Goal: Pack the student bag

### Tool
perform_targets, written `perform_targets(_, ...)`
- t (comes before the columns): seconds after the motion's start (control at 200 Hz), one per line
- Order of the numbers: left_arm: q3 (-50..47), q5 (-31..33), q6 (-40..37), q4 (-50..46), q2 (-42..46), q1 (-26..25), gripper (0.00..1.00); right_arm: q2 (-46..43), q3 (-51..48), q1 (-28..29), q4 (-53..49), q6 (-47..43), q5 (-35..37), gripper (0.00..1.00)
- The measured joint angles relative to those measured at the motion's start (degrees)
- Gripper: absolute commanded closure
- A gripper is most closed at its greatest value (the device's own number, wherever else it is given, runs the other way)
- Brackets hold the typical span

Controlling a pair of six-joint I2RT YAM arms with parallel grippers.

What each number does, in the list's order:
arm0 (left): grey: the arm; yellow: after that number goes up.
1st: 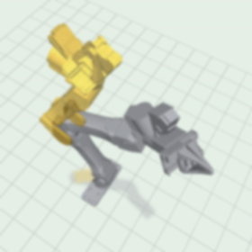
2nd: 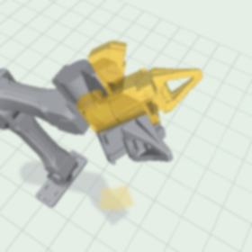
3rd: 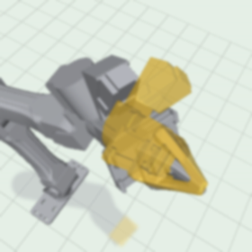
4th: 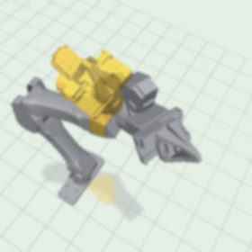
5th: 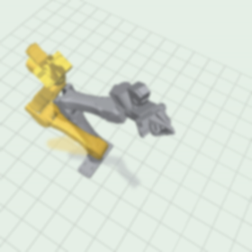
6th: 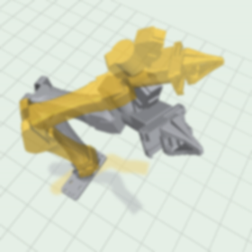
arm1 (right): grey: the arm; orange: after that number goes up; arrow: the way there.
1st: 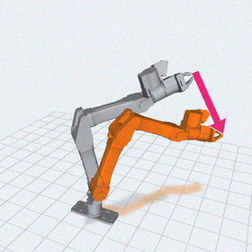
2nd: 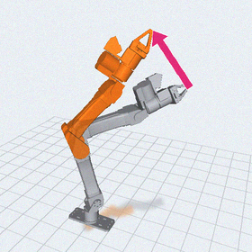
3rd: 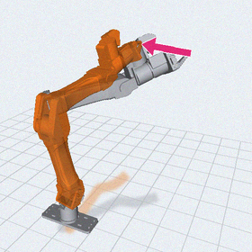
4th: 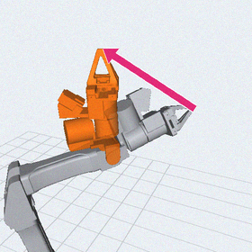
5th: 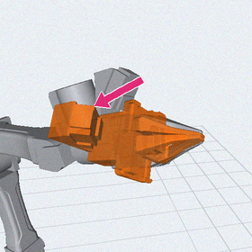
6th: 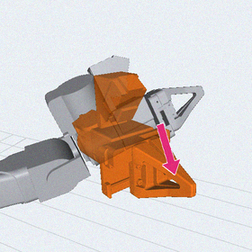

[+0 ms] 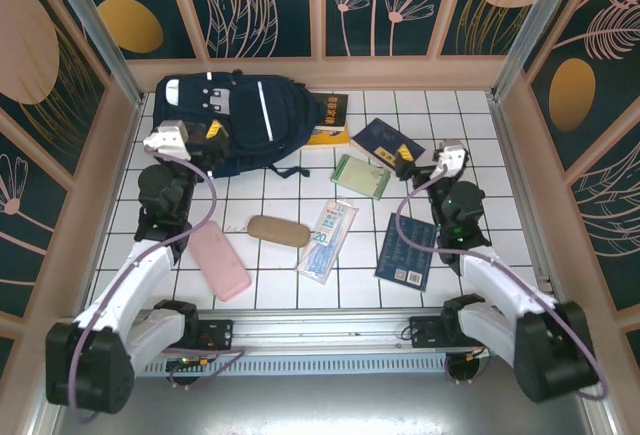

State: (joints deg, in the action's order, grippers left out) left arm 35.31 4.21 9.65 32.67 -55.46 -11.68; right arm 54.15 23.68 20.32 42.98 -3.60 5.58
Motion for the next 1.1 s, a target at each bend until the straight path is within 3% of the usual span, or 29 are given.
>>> perform_targets(0.125, 10.5, -0.1, 4.3, -17.0, 1.2, -7.2, 0.01, -4.1, 9.1, 12.0, -11.4, -0.8, 2.4, 0.01)
perform_targets(0.24, 18.3, 2.3, 9.5, -31.0, 0.5, -9.7, 0.01, -3.1, 17.8, 17.0, -20.9, 1.3, 6.3, 0.01)
perform_targets(0.345, 21.9, 9.0, 17.1, -39.3, -0.5, -9.6, 0.01, -1.0, 24.5, 15.2, -29.0, 10.4, 10.0, 0.01)
perform_targets(0.445, 21.7, 10.9, 21.3, -40.7, -3.0, -9.5, 0.01, 2.1, 29.4, 5.7, -35.1, 21.2, 5.8, 0.04)
perform_targets(0.535, 29.3, 10.0, 23.1, -46.3, -13.3, -9.5, 0.01, 7.2, 33.2, -2.9, -41.5, 28.4, 1.7, 0.05)
perform_targets(0.606, 41.3, 8.2, 23.2, -49.9, -26.1, -9.5, 0.01, 13.2, 37.9, -4.6, -47.3, 30.8, -1.0, 0.04)
perform_targets(0.776, 57.4, 1.5, 21.4, -53.0, -48.0, -9.5, 0.02, 18.7, 37.2, -2.0, -53.7, 35.1, -5.6, 0.03)
perform_targets(0.901, 70.9, -3.1, 20.1, -57.3, -62.4, -9.7, 0.10, 17.7, 33.4, 0.1, -54.4, 37.1, -7.2, 0.06)
perform_targets(1.096, 83.2, -5.9, 19.5, -60.2, -75.6, -10.1, 0.18, 16.1, 29.1, 4.2, -54.4, 38.9, -8.6, 0.08)
